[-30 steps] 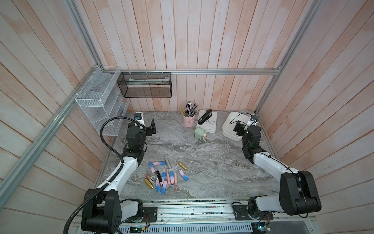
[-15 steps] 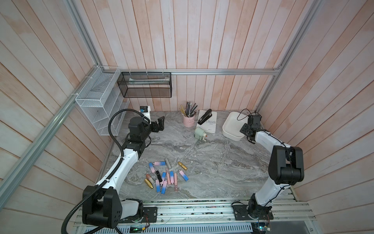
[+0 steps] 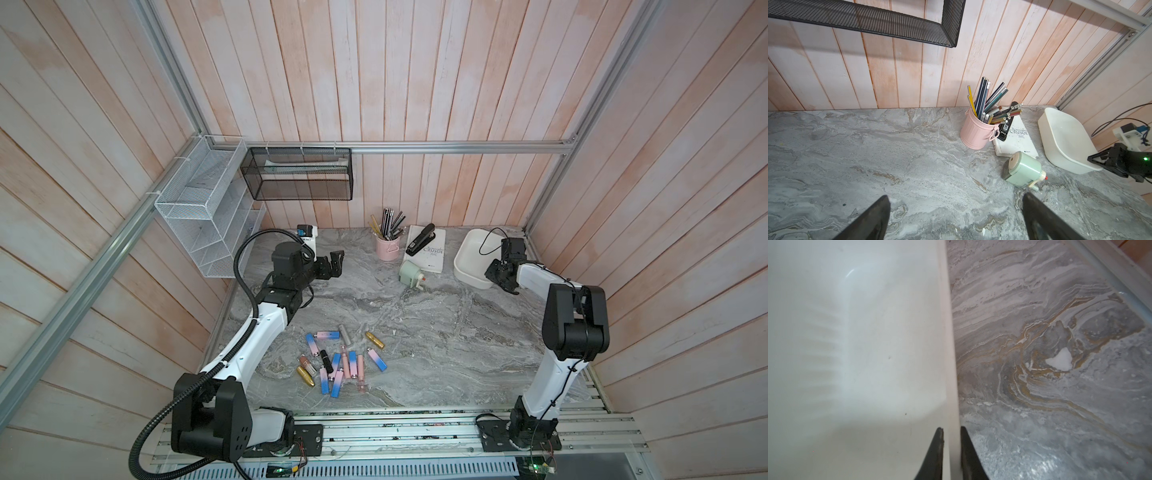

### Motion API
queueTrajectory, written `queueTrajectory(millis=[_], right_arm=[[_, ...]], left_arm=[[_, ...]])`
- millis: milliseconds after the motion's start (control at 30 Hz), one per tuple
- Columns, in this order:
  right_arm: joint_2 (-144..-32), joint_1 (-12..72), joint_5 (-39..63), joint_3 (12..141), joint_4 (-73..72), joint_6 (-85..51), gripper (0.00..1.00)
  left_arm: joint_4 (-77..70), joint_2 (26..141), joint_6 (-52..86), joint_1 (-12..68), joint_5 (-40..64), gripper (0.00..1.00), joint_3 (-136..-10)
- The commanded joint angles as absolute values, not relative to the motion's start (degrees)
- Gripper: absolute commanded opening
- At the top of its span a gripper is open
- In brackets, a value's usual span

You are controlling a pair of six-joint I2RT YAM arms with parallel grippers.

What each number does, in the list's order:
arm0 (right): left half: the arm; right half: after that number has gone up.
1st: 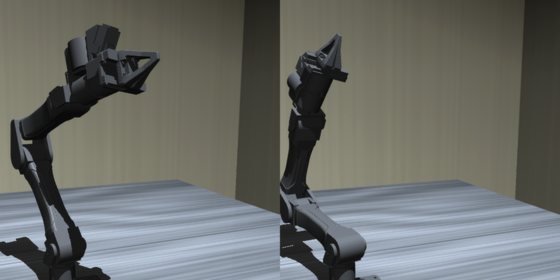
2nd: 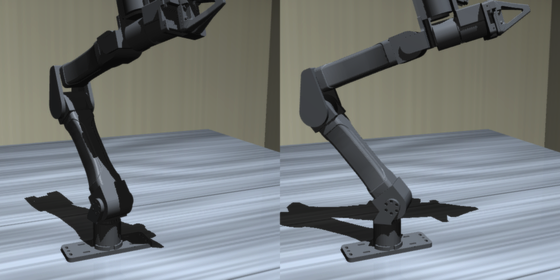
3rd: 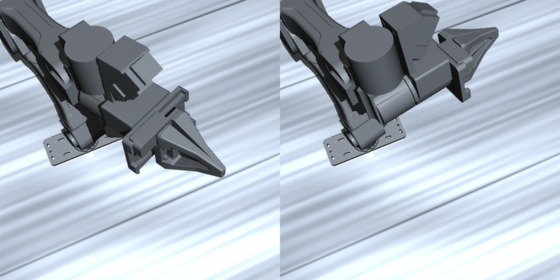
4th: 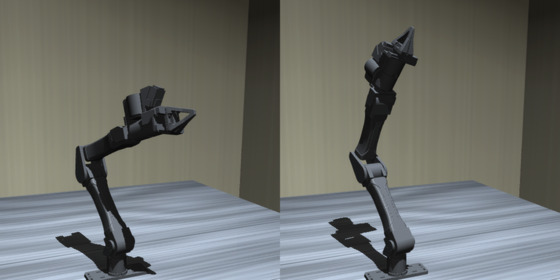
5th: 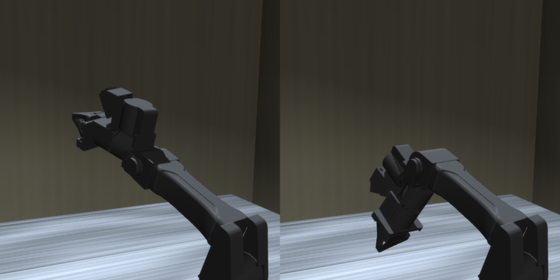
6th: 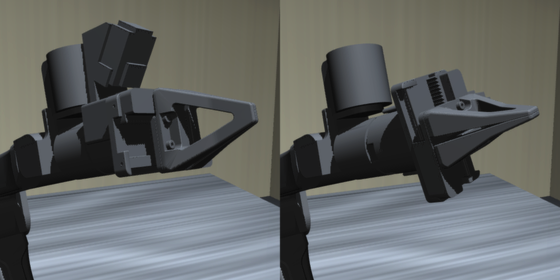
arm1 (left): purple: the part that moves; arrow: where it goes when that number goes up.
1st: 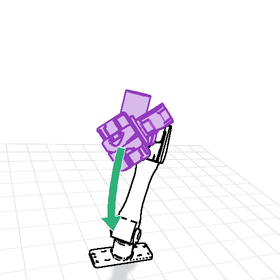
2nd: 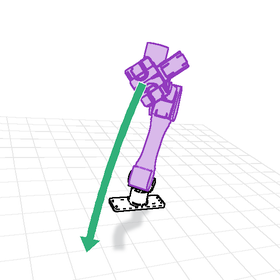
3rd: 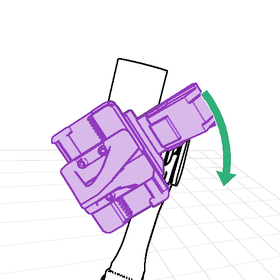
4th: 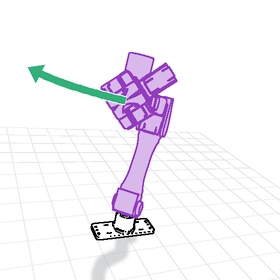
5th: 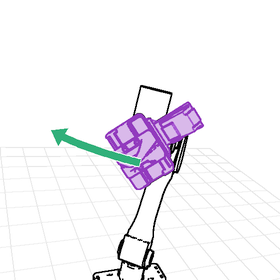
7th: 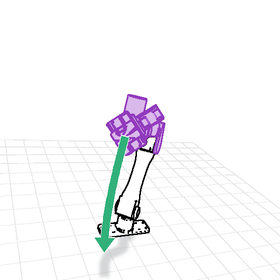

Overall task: Put the lipstick into the storage box
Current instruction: Move the storage box to the center of the board, then pick up the lipstick at the center of the board.

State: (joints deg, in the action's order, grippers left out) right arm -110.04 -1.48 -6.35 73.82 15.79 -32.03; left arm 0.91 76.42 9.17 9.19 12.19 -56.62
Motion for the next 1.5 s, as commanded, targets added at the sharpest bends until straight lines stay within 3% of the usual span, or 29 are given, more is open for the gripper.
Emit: queueTrajectory(millis=[0, 267, 567, 933, 1233, 1467], right_arm=[[-107.09, -0.6, -6.08, 71.46, 18.46, -32.91, 0.13], [-95.93, 3.38, -6.34, 59.77, 21.05, -33.99, 0.1], [-74.92, 16.1, -7.03, 42.18, 28.47, -41.68, 0.15], [-52.36, 24.61, -3.21, 28.78, 35.36, -50.02, 0.5], [-51.71, 34.43, -7.65, 43.09, 44.55, -47.33, 0.56], [-67.12, 44.46, -7.3, 53.31, 36.58, -38.37, 0.47]], left_arm=[[1.85, 76.42, 8.27, 9.4, 13.5, 1.0, -57.23], [0.18, 77.34, 10.44, 9.84, 15.55, 1.0, -56.41], [1.76, 77.38, 11.47, 13.54, 12.79, 1.0, -55.6], [11.53, 73.55, 17.48, 25.39, 4.19, 1.0, -52.29], [20.28, 64.17, 25.84, 28.7, -3.64, 1.0, -51.13], [30.02, 56.65, 33.92, 24.06, -3.79, 1.0, -50.3]])
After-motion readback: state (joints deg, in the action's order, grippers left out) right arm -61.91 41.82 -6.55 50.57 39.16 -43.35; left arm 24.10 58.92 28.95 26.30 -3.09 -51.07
